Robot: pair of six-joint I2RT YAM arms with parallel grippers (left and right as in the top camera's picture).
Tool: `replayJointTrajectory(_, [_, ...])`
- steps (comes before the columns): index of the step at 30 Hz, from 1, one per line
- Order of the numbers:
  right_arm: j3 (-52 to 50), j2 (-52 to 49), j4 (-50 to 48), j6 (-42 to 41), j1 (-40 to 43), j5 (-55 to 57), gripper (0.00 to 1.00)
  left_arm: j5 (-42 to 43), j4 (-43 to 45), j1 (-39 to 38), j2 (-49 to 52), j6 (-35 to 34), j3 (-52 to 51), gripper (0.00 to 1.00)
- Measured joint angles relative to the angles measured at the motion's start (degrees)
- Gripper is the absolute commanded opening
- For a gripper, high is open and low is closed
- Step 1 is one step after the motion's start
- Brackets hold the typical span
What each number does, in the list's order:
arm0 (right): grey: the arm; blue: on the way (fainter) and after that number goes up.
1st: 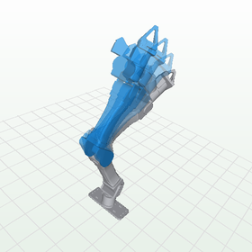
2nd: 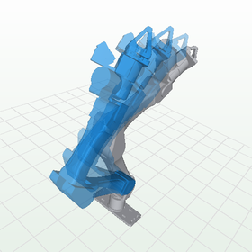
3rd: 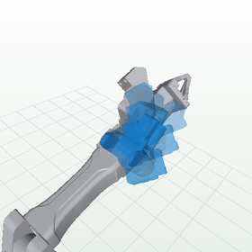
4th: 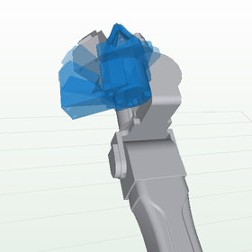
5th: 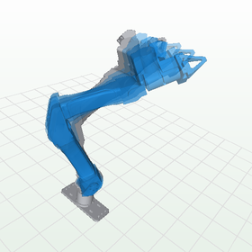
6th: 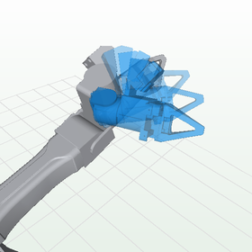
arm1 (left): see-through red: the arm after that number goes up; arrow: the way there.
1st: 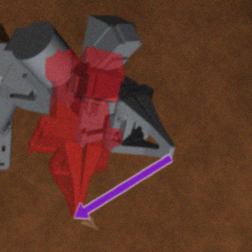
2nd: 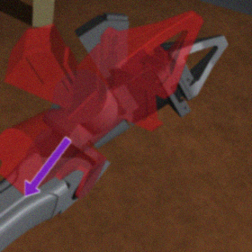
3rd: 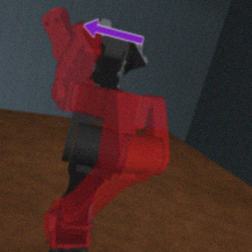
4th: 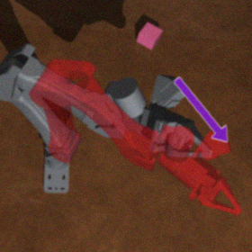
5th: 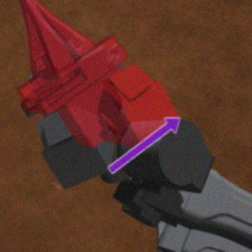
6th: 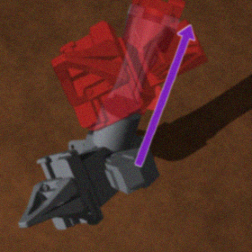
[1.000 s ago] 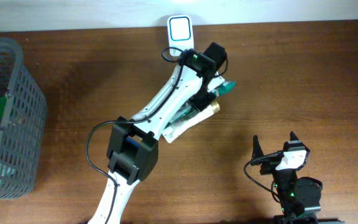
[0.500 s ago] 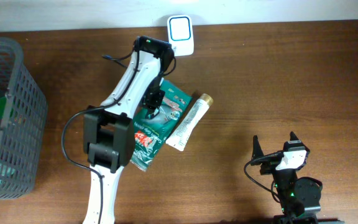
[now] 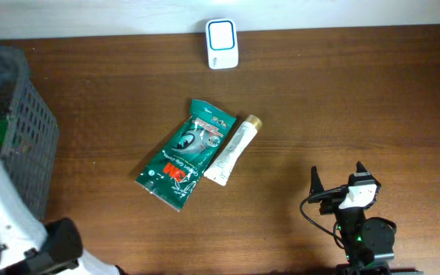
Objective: Scan the item barcode
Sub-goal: 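Lower the green glove pack and white tube onto the table center and release, then move the left gripper back into the gray basket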
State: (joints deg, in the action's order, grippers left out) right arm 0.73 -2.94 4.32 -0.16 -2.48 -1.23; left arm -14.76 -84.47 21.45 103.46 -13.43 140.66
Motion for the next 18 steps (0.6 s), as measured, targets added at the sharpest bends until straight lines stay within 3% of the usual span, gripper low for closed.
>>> replayJointTrajectory(3, [0.00,0.00,0.02,0.00,0.00,0.00,0.98,4.52,3.45,12.57,1.68,-1.14,-6.67,0.76])
replayJointTrajectory(5, [0.00,0.00,0.00,0.00,0.00,0.02,0.98,6.95,7.96,15.52,2.80,-0.90,-12.66,0.88])
replayJointTrajectory(9, [0.00,0.00,0.00,0.00,0.00,0.02,0.98,10.93,20.72,17.42,7.93,5.16,-28.37,0.93])
replayJointTrajectory(14, [0.00,0.00,0.00,0.00,0.00,0.02,0.99,14.32,27.28,17.35,18.53,12.63,-30.62,0.91])
replayJointTrajectory(18, [0.00,0.00,0.00,-0.04,0.00,0.00,0.98,18.05,29.86,17.31,19.89,17.25,-30.75,0.91])
